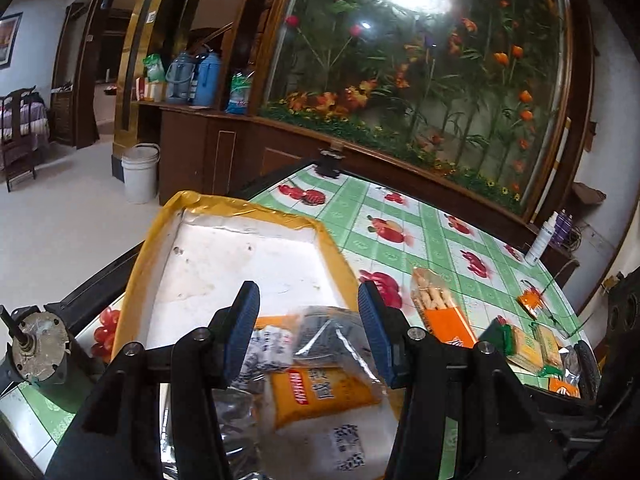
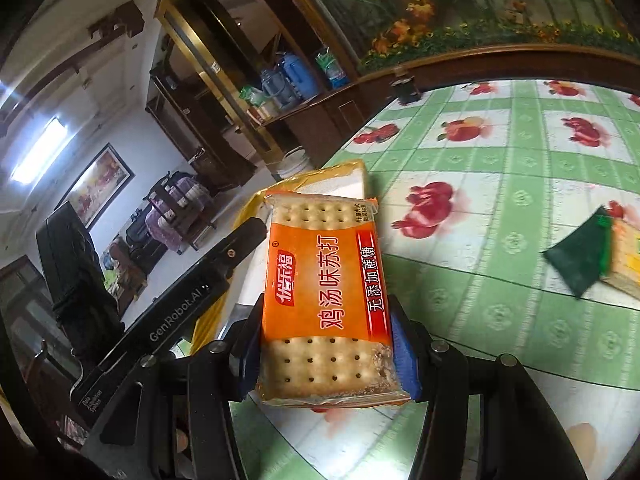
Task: Organize snacks
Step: 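Carry the clear bag and orange cracker pack over the tray with both grippers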
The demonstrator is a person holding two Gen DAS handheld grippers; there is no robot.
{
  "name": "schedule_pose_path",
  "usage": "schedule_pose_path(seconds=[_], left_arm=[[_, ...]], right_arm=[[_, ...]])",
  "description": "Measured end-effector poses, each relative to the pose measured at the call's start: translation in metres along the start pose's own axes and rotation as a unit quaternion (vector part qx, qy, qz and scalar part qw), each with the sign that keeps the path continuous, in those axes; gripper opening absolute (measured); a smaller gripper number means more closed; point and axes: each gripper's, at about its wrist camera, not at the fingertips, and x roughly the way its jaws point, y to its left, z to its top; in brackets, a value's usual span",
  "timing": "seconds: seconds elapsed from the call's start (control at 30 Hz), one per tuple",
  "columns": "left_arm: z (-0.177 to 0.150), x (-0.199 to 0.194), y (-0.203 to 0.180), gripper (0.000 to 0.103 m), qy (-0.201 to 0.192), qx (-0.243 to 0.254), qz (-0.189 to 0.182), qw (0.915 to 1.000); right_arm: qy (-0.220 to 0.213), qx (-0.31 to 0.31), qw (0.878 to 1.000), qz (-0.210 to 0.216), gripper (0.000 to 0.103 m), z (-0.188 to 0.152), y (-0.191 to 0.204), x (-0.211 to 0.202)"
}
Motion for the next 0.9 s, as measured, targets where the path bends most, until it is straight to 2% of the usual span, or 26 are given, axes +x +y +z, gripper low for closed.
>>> schedule_pose_path(seconds=[0.37,0.63,0.9], left_arm=[[-0.002,0.003,0.027,0.050,0.014,-0.047,0.043,0.9979],[-0.004,0.009,0.043,0.050,0.027,-0.080,0.073,0.9938],[-0.004,0.007,0.054,0.050,0.022,-0.104,0.099,0.9894]], right_arm=[[0.028,-0.008,1.000,0.008,0.055,0.001,0.022,0.036],[0.034,-0.008,0.999,0.004,0.055,0.006,0.023,0.054],[0.058,0.016,0.998,0.017,0.055,0.011,0.018,0.077]])
